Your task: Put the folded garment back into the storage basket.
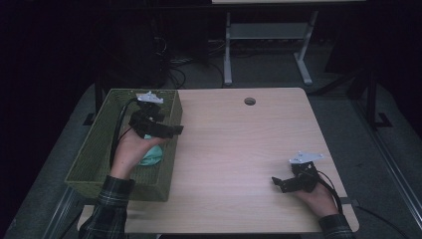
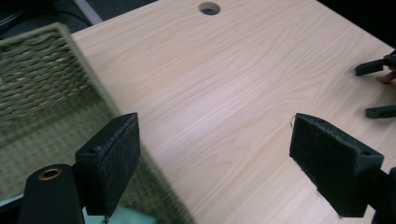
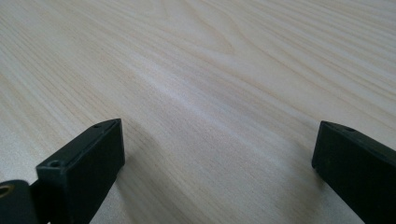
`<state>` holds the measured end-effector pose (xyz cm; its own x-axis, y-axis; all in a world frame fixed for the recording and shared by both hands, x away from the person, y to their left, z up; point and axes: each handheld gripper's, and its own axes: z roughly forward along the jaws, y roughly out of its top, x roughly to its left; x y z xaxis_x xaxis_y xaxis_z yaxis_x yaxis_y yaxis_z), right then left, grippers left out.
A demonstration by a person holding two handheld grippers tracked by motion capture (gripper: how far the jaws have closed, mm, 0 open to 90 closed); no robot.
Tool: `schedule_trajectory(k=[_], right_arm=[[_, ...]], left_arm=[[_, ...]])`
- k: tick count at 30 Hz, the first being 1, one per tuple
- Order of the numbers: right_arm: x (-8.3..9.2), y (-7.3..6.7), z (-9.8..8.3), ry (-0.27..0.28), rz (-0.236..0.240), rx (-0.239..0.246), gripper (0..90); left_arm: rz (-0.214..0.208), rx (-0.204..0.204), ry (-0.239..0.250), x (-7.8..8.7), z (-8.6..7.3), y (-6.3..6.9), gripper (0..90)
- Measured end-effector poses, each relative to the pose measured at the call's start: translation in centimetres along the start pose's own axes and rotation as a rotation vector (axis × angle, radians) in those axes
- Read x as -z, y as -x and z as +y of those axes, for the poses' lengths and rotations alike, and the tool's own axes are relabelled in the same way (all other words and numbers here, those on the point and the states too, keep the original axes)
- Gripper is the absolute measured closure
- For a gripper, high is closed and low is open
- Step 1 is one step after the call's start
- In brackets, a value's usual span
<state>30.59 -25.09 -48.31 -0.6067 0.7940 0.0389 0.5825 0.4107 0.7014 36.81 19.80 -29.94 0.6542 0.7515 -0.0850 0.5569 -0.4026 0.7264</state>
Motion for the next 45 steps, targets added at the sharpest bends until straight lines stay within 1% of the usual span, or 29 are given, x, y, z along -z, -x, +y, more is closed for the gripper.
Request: schedule_trajectory(k=[2,6,11,12,15,18,21,22,31,35,40,43,45], right_arm=[[0.0,0.0,0.0,0.0,0.0,0.0,2.0],[0.0,0.0,0.0,-0.001,0.0,0.0,2.0],[0.0,0.0,0.0,0.0,0.0,0.0,2.0],[0.0,0.0,0.0,0.0,0.0,0.0,2.0],[0.0,0.0,0.0,0.0,0.0,0.0,2.0],[0.0,0.0,0.0,0.0,0.0,0.0,2.0],[0.0,0.0,0.0,-0.001,0.0,0.001,2.0],[0.0,0.0,0.0,0.0,0.0,0.001,2.0],[0.0,0.0,0.0,0.0,0.0,0.001,2.0],[0.0,0.0,0.0,0.0,0.0,0.001,2.0],[0.0,0.0,0.0,0.0,0.0,0.001,2.0],[0.0,0.0,0.0,-0.001,0.0,0.001,2.0],[0.0,0.0,0.0,-0.001,0.0,0.001,2.0]], left_arm=[[-0.012,0.002,0.006,-0.5,0.0,0.5,15.9],[-0.027,-0.008,0.011,-1.6,0.0,1.6,15.9],[-0.043,-0.001,0.027,-2.9,-0.3,2.8,15.9],[-0.047,-0.005,0.028,-3.2,-0.4,3.1,16.2],[-0.053,-0.001,0.037,-4.0,-0.5,3.8,16.1],[-0.058,-0.008,0.044,-4.8,-0.8,4.5,16.1],[-0.063,-0.012,0.047,-5.6,-1.0,5.0,16.1],[-0.064,-0.016,0.041,-5.8,-1.0,5.2,16.1],[-0.064,-0.041,0.038,-7.5,-1.5,6.8,16.1],[-0.062,-0.05,0.04,-8.6,-2.0,7.6,16.1],[-0.058,-0.074,0.016,-10.1,-2.9,8.4,16.0],[-0.043,-0.09,0.003,-11.0,-3.6,8.7,16.0],[-0.036,-0.094,0.002,-11.6,-4.0,8.8,15.9]])
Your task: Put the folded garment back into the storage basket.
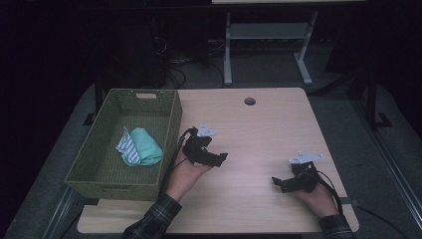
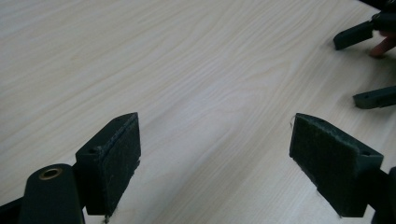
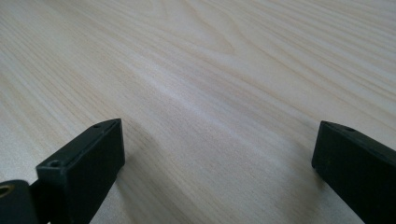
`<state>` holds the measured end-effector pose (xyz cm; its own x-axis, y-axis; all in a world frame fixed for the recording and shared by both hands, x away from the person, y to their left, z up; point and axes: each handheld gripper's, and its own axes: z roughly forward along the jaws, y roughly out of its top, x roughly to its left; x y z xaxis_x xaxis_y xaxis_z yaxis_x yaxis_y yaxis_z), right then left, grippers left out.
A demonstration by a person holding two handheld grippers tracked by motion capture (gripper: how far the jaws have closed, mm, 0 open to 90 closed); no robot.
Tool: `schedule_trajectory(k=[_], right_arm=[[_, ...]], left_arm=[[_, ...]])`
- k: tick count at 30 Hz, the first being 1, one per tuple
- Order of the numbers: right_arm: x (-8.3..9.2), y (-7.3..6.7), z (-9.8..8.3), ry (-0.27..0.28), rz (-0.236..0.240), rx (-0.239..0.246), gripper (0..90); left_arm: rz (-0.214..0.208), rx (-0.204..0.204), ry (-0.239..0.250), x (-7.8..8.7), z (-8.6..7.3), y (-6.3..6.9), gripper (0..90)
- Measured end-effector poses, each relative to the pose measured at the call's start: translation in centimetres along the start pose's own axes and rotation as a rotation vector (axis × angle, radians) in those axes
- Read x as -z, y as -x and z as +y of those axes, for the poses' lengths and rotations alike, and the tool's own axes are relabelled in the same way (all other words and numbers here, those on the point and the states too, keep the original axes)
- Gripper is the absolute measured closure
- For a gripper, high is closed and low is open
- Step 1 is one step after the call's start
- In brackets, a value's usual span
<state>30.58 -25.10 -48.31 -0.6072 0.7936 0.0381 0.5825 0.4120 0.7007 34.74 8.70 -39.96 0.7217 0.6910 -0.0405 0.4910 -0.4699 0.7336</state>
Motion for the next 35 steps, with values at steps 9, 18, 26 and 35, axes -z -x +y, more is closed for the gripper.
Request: schedule_trajectory(k=[9,18,26,35], right_arm=[[0.0,0.0,0.0,0.0,0.0,-0.001,2.0],[0.0,0.0,0.0,0.0,0.0,-0.001,2.0],[0.0,0.0,0.0,0.0,0.0,0.0,2.0],[0.0,0.0,0.0,-0.001,0.0,-0.001,2.0]], left_arm=[[0.009,-0.015,-0.055,-2.6,-1.9,0.3,15.6],[0.006,-0.032,-0.132,-5.3,-3.8,0.8,14.5],[0.018,-0.05,-0.096,-5.8,-4.6,1.2,13.2],[0.016,-0.055,-0.082,-5.8,-4.8,1.1,12.9]])
